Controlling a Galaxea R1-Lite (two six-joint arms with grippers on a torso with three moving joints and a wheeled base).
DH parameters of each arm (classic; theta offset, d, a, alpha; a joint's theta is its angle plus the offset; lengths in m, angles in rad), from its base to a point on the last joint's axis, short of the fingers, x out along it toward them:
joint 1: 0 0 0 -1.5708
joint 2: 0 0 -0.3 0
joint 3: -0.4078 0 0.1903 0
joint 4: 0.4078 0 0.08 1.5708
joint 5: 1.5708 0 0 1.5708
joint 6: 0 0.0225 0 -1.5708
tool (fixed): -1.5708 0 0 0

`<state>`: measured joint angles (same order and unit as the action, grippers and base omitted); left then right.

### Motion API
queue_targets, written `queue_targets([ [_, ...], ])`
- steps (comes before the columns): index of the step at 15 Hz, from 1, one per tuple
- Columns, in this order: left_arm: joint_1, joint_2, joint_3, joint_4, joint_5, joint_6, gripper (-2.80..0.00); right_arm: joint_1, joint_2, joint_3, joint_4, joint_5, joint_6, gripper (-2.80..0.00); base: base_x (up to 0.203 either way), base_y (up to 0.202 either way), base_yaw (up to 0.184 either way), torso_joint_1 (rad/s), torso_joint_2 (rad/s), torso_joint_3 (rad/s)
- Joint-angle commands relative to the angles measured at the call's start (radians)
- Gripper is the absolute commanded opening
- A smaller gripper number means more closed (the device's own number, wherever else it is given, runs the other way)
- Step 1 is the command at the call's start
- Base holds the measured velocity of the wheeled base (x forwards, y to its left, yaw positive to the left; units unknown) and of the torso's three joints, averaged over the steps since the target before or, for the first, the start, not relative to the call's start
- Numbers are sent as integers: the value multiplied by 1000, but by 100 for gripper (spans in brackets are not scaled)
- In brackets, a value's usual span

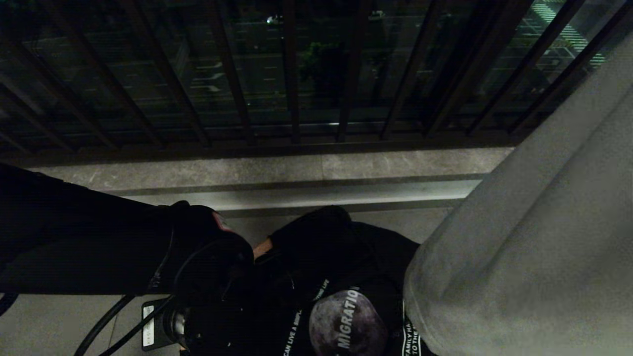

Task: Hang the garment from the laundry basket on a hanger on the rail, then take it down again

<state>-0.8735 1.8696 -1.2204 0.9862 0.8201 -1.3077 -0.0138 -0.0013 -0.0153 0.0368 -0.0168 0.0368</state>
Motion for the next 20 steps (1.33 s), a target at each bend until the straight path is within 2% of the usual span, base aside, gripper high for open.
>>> queue_targets([
  [1, 2, -17, 6, 8, 14, -14, -280, 0, 0, 0, 0, 0, 0, -280, 0, 0, 0, 0, 0, 0],
  [4, 2, -40, 6, 8, 17, -12, -280, 0, 1, 0, 0, 0, 0, -280, 0, 0, 0, 0, 0, 0],
  [8, 14, -64, 7, 12, 66, -15, -280, 0, 0, 0, 0, 0, 0, -280, 0, 0, 0, 0, 0, 0],
  [10, 40, -90, 13, 15, 76, -12, -280, 0, 1, 0, 0, 0, 0, -280, 0, 0, 0, 0, 0, 0],
  [13, 86, -110, 24, 60, 139, -19, -280, 0, 0, 0, 0, 0, 0, -280, 0, 0, 0, 0, 0, 0],
  [17, 148, -160, 62, 65, 156, -13, -280, 0, 0, 0, 0, 0, 0, -280, 0, 0, 0, 0, 0, 0],
  [20, 179, -200, 76, 77, 207, -1, -280, 0, 0, 0, 0, 0, 0, -280, 0, 0, 0, 0, 0, 0],
])
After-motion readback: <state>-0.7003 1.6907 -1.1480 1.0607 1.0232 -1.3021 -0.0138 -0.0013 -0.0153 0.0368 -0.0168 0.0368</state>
